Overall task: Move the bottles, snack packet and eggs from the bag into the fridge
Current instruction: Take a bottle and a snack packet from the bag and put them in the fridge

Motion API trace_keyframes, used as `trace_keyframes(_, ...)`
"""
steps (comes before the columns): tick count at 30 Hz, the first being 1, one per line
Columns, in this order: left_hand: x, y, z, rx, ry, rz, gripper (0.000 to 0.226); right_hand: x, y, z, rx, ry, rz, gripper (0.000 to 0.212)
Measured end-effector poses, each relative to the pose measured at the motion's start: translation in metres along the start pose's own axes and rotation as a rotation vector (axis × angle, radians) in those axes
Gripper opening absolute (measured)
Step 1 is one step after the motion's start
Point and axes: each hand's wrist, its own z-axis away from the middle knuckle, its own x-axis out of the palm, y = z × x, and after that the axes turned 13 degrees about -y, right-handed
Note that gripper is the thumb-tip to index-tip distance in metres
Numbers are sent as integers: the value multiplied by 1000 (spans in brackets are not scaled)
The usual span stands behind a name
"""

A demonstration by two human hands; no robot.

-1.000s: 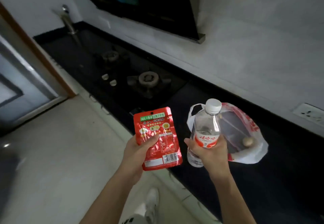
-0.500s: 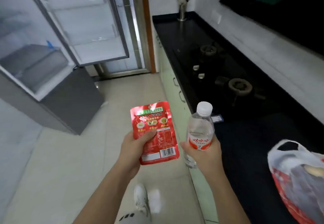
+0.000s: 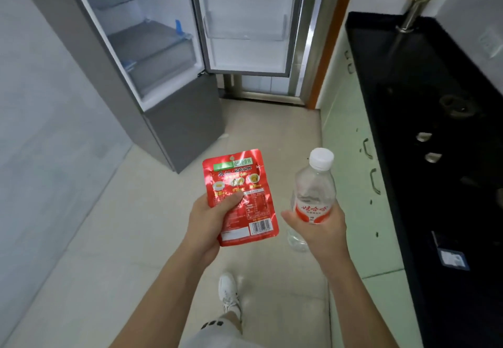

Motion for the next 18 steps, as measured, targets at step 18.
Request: trace_keyframes(18,-131,146,-193,89,104,-21,22,143,-84,-257,-64,-148,112,64)
